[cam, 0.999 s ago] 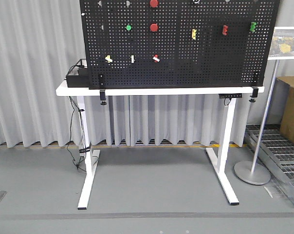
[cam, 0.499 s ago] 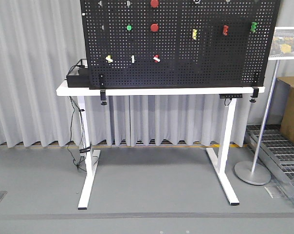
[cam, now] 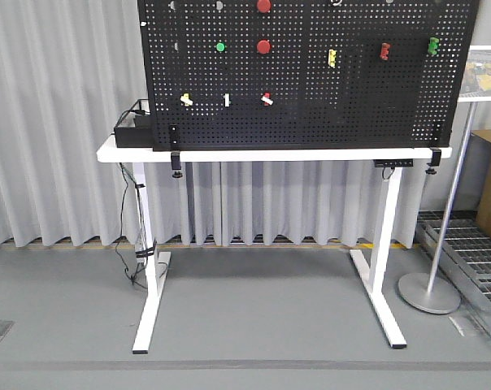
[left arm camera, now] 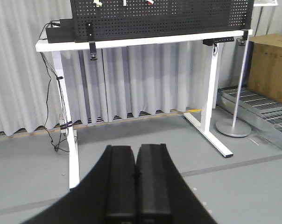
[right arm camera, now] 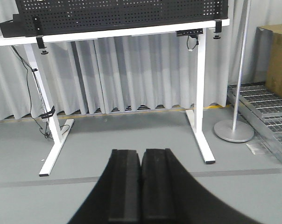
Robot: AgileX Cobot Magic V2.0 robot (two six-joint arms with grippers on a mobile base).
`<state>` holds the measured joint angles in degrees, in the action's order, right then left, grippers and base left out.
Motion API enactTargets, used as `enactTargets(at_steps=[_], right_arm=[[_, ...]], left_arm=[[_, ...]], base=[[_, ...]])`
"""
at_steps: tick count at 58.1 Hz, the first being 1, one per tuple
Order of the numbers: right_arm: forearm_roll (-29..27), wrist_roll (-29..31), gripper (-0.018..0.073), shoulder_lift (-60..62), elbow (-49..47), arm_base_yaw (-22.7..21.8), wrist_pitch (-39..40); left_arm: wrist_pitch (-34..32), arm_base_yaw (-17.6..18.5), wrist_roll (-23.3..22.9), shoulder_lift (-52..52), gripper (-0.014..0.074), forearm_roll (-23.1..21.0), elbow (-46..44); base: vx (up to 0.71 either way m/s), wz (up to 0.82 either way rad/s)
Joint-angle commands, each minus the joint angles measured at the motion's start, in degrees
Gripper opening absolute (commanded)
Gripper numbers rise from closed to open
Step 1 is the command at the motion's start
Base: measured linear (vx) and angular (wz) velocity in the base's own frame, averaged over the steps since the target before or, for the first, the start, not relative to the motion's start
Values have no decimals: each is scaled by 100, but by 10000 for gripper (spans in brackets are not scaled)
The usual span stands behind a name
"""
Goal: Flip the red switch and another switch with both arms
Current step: 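Drive the base forward up to the black pegboard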
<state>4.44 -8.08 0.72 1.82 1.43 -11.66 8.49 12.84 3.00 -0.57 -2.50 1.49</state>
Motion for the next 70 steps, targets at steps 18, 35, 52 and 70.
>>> enactTargets(at_steps=[18, 35, 52, 70], right_arm=[[64, -3, -6, 55, 27, -33, 465], [64, -3, -6, 55, 27, -33, 465], [64, -3, -6, 55, 27, -33, 465], [64, -3, -6, 55, 27, -33, 465]], left_arm=[[-496, -15, -55, -111, 3, -17, 116], [-496, -15, -55, -111, 3, -17, 116], [-496, -15, -55, -111, 3, -17, 116], [-496, -15, -55, -111, 3, -17, 116]], base=[[22, -9], [28, 11], [37, 10], [44, 2]])
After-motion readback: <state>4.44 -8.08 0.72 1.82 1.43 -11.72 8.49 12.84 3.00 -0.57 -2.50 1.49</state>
